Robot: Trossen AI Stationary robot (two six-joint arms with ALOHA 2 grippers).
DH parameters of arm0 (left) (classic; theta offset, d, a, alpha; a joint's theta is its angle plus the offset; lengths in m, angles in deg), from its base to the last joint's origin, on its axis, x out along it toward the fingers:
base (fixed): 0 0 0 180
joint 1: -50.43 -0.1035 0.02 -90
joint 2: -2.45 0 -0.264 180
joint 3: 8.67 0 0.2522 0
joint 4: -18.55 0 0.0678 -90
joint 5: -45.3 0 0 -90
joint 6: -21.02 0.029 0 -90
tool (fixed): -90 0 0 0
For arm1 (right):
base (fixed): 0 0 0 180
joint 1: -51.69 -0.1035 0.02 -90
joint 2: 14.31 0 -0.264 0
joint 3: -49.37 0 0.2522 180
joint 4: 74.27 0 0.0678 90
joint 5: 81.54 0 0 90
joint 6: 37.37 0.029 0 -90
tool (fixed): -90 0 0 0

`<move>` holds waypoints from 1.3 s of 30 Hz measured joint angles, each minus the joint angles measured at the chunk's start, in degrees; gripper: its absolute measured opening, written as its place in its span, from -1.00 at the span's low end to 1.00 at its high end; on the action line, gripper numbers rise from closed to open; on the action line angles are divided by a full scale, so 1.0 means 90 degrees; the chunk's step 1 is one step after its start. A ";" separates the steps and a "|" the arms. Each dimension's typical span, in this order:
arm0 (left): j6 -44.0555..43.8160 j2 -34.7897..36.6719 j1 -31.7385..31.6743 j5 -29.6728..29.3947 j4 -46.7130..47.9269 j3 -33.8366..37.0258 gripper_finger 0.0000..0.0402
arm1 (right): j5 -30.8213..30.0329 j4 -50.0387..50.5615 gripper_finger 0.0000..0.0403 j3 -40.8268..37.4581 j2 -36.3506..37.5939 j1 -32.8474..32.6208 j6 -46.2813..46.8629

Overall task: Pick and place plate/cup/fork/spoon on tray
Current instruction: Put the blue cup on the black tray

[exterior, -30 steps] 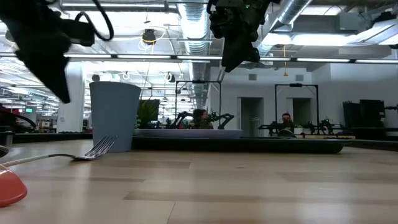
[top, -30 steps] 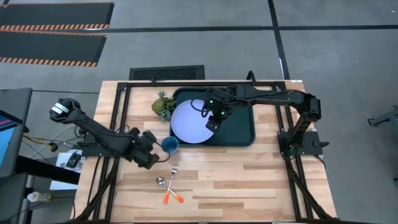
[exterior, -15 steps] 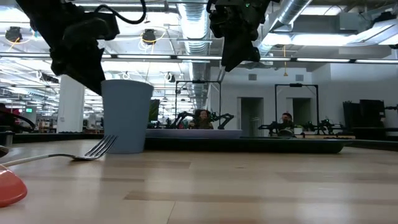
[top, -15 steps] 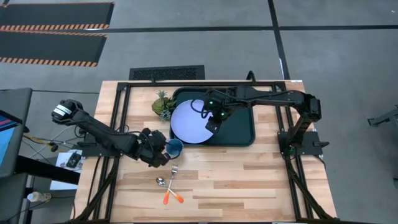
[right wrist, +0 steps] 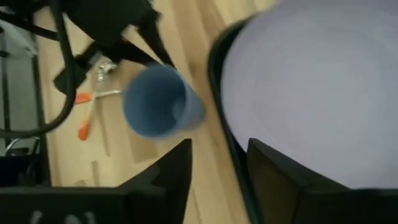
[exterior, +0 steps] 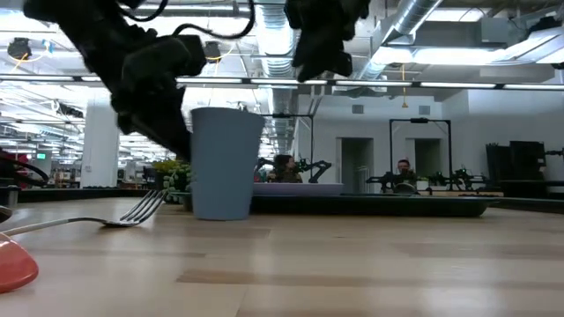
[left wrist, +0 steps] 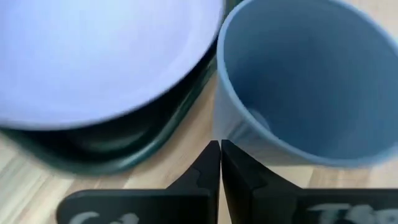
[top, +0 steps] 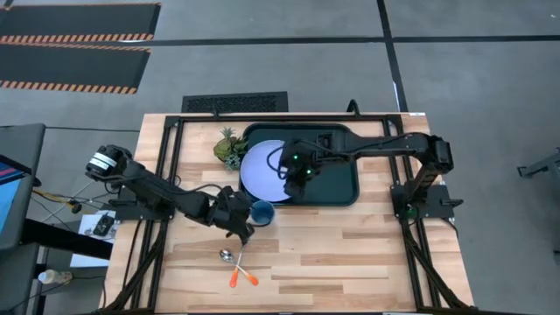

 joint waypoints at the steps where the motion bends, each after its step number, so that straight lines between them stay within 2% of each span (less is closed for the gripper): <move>1: 0.0200 0.0000 -0.0035 0.0025 -0.0081 0.0000 -1.00 | -0.0007 -0.0065 -0.03 0.0000 0.0000 -0.0051 0.0002; 6: 0.1267 0.0000 -0.0286 0.0376 -0.0734 0.0000 -1.00 | -0.0143 -0.0019 0.17 0.0000 0.0000 -0.0151 0.0002; 10: 0.1586 0.0000 -0.0539 0.0747 -0.0869 0.0000 -1.00 | -0.0187 0.0021 0.19 0.0000 -0.0046 -0.0214 0.0049; 14: 0.1639 0.0002 -0.0707 0.0799 -0.1031 -0.0012 -1.00 | -0.0260 0.0011 0.17 0.0000 -0.0406 -0.0366 0.0039; 21: 0.1384 0.0588 -0.0819 0.0958 0.0009 -0.0073 -1.00 | -0.0294 -0.0522 0.17 -0.0005 -0.1162 -0.0627 -0.0073; 26: 0.1109 0.1620 -0.0817 0.0619 0.1115 -0.0070 -1.00 | -0.0604 -0.0559 0.17 0.0001 -0.1369 -0.0657 -0.0026; 31: 0.0982 0.2509 -0.0819 0.0256 0.1372 -0.0078 -1.00 | -0.0953 -0.0616 0.16 0.0002 -0.1355 -0.0614 -0.0053; 39: 0.0974 0.3266 -0.0817 -0.0408 0.1614 -0.0078 -1.00 | -0.0645 -0.0645 0.09 -0.0004 -0.1570 -0.0577 -0.0070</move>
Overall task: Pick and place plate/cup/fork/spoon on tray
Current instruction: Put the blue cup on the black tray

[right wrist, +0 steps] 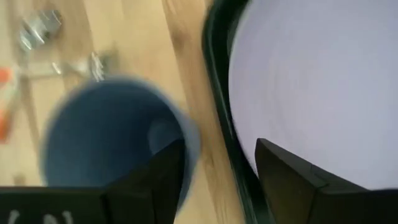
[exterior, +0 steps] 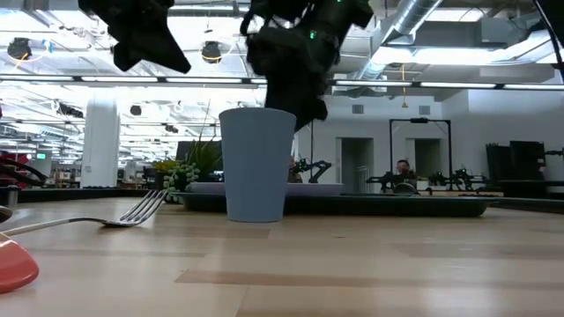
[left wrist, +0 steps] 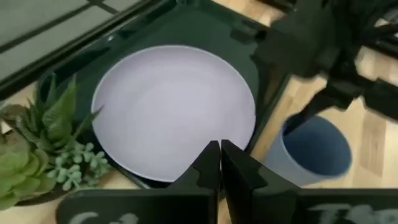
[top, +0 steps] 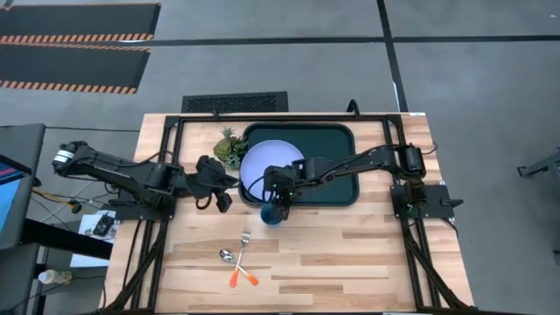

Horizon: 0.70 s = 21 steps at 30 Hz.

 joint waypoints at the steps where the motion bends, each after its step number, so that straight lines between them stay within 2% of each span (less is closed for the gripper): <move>1: -0.0009 0.0031 0.0000 -0.0040 0.0048 0.0000 -1.00 | 0.0010 0.0109 0.09 -0.0011 -0.0023 -0.0005 -0.0003; 4: -0.0014 0.0099 0.0000 -0.0068 0.0249 0.0000 -1.00 | 0.0028 0.0005 0.07 0.0016 -0.0113 -0.0009 0.0002; 7: -0.0077 0.0098 0.0000 -0.0067 0.0389 0.0002 -1.00 | 0.0007 0.0026 -0.06 0.0001 -0.0108 -0.0021 0.0002; 16: -0.0133 0.0078 0.0000 -0.0077 0.0431 0.0005 -1.00 | 0.0194 0.0212 -0.91 0.0089 -0.0023 0.0018 0.0052; 21: -0.0246 0.0081 0.0000 -0.0062 0.0453 0.0005 -1.00 | 0.0359 0.0781 -0.96 0.0646 -0.0025 0.0019 0.0023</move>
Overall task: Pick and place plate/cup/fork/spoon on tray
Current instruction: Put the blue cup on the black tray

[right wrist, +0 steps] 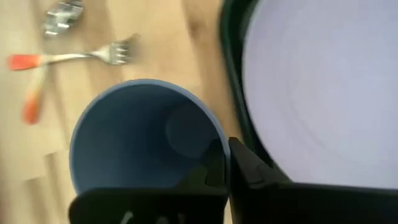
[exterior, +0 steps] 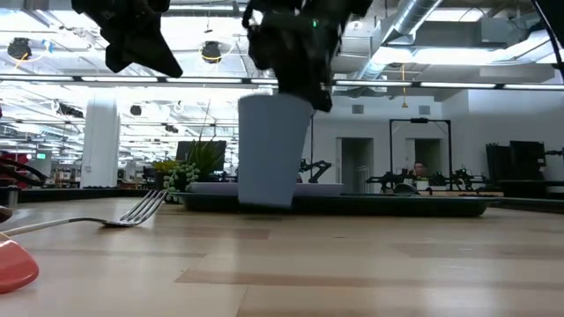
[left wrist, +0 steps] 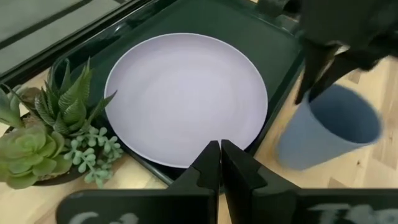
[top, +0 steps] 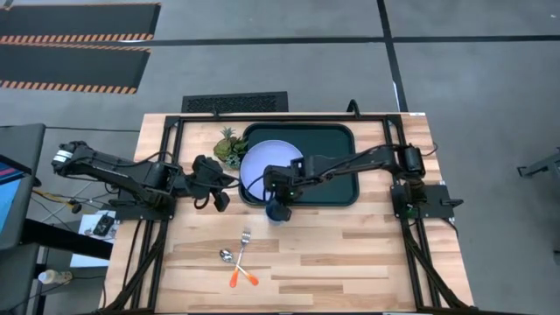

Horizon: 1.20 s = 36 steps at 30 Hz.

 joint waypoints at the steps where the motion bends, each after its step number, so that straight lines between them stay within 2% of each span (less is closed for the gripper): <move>1: -0.0017 0.0000 0.0000 0.0019 -0.0006 0.0000 -1.00 | 0.0104 0.0230 -0.97 0.0214 0.0000 0.0027 -0.0052; 8: -0.0176 0.0012 0.0000 0.0073 0.0001 0.0000 -1.00 | 0.0128 0.1724 -0.98 0.1946 0.0000 0.0803 -0.0874; 14: -0.0176 0.0012 0.0000 0.0102 0.0002 0.0000 -1.00 | -0.0069 0.1544 -0.99 0.2473 -0.0075 0.2132 -0.1163; 21: -0.0176 0.0012 0.0000 0.0102 0.0013 0.0000 -1.00 | -0.0008 0.1357 -0.99 0.3009 -0.0861 0.3338 -0.1158; 28: -0.0259 0.0012 0.0000 0.0100 0.0028 0.0000 -1.00 | 0.0003 0.1478 -0.99 0.4264 -0.2057 0.3774 -0.1146; 30: -0.0308 0.0012 0.0000 0.0096 0.0077 0.0000 -1.00 | 0.0040 0.1162 -0.99 0.4187 -0.2166 0.3792 -0.1063; 36: -0.0440 0.0012 0.0000 0.0090 0.0198 0.0000 -1.00 | -0.0165 0.1153 -0.99 0.4130 -0.2455 0.3800 -0.0958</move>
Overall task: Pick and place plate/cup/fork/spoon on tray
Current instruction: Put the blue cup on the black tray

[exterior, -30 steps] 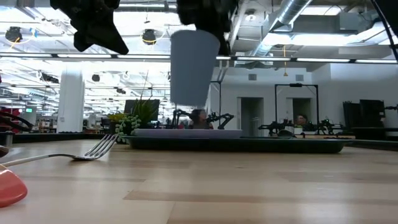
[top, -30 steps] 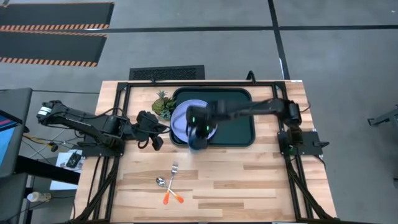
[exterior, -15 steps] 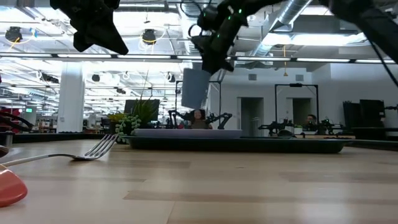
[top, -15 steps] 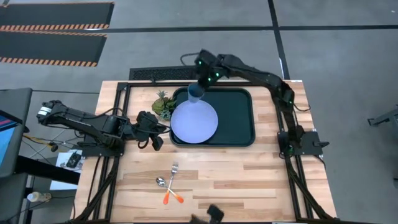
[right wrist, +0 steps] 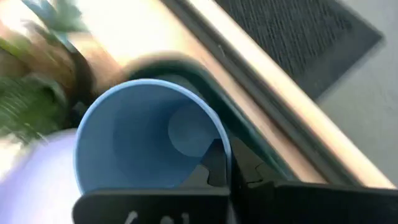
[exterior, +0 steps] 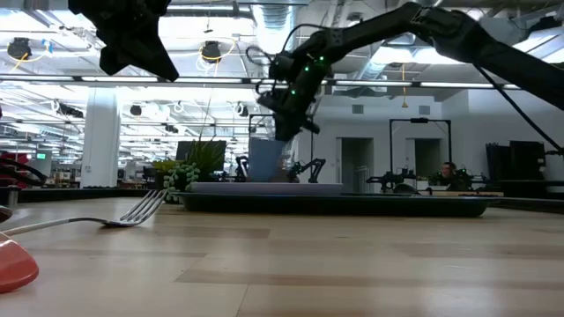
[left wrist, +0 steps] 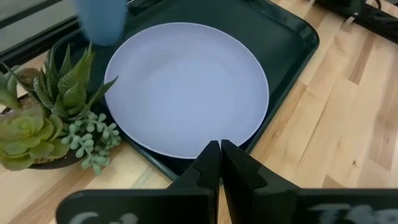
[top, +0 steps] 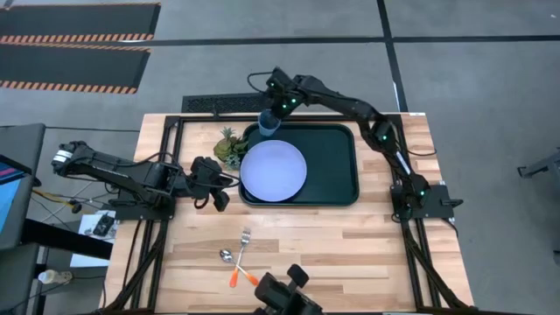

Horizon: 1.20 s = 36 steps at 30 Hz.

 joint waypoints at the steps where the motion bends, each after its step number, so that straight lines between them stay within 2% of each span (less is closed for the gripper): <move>1: 0.0002 0.0000 0.0000 0.0004 0.0000 0.0000 -1.00 | -0.0016 -0.0098 -0.99 0.0005 -0.0047 0.0000 0.0003; 12: -0.0015 0.0000 -0.0007 0.0005 -0.0005 0.0000 -1.00 | 0.0016 -0.0145 -0.99 0.0027 -0.0411 0.0000 0.0127; 20: -0.0010 0.0000 -0.0012 -0.0015 -0.0007 0.0000 -1.00 | -0.0068 -0.0198 -0.85 0.0019 -0.0401 0.0007 0.0054; 27: -0.0003 0.0000 -0.0012 -0.0058 -0.0007 0.0000 -1.00 | -0.0037 -0.0110 -0.61 0.0012 -0.0400 0.0007 -0.0079; 36: -0.0207 0.0000 -0.0012 -0.0090 0.0290 0.0000 -0.92 | 0.0013 -0.0065 -0.12 0.0002 -0.0334 0.0007 -0.0057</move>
